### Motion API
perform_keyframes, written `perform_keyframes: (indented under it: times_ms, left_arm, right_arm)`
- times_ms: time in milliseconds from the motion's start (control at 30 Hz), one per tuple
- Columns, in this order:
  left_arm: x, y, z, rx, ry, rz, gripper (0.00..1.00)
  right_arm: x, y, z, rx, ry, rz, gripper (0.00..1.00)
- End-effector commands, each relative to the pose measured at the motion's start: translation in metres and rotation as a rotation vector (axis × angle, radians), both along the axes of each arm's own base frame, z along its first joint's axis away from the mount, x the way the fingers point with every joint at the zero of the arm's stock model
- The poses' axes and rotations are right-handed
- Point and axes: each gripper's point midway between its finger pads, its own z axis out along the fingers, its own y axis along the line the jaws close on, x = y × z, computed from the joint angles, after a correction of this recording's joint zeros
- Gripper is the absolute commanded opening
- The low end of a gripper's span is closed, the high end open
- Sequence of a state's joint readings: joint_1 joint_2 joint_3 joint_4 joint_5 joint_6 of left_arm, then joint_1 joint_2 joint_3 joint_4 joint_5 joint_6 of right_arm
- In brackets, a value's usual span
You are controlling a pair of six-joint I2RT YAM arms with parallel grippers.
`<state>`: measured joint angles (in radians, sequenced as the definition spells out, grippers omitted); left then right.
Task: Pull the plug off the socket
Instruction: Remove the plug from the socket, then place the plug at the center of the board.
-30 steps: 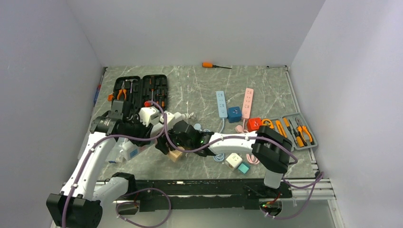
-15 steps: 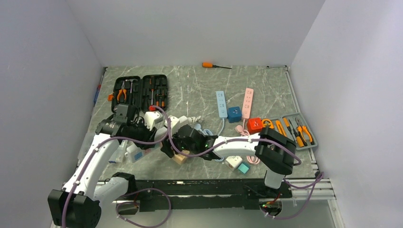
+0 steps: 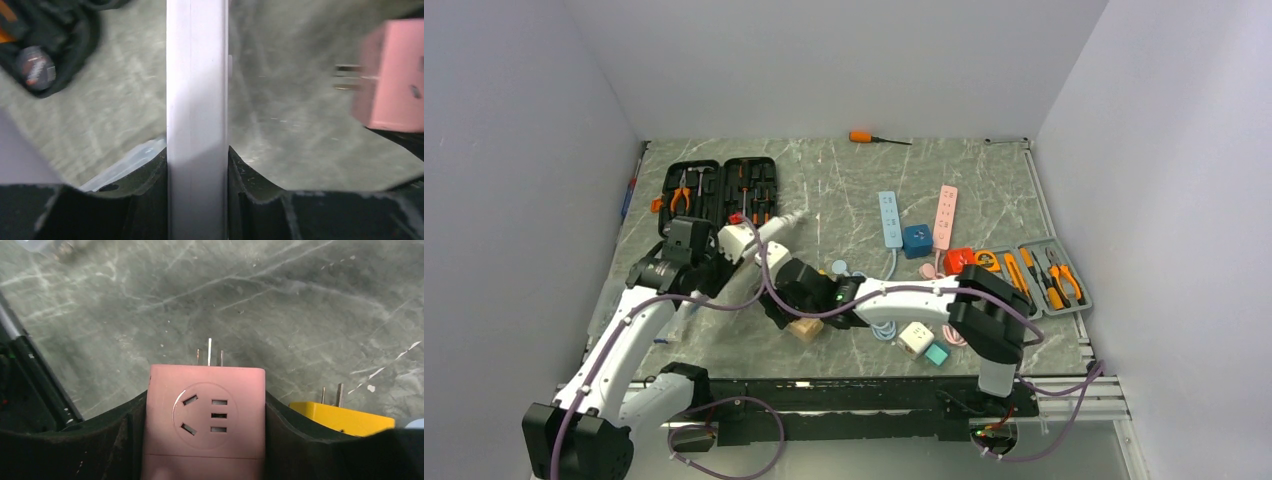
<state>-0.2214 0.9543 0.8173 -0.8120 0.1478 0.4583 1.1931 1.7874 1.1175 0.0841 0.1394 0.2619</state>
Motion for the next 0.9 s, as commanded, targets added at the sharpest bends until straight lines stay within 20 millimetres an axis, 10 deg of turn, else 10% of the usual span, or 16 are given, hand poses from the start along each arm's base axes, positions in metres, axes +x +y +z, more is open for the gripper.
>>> perform_keyframes:
  times_ms: [0,267,867]
  left_arm:
    - [0.035,0.032,0.036,0.17,-0.231,0.092,0.0]
    - [0.027,0.024,0.05,0.127,-0.259,0.056,0.0]
    - [0.054,0.002,0.064,0.059,-0.279,-0.005,0.0]
  right_arm:
    - [0.001,0.011,-0.006,-0.159,-0.022,0.001,0.0]
    - [0.009,0.044,0.008,-0.115,-0.028,0.022,0.0]
    - [-0.061,-0.007,-0.034,-0.099,-0.075,0.206,0.11]
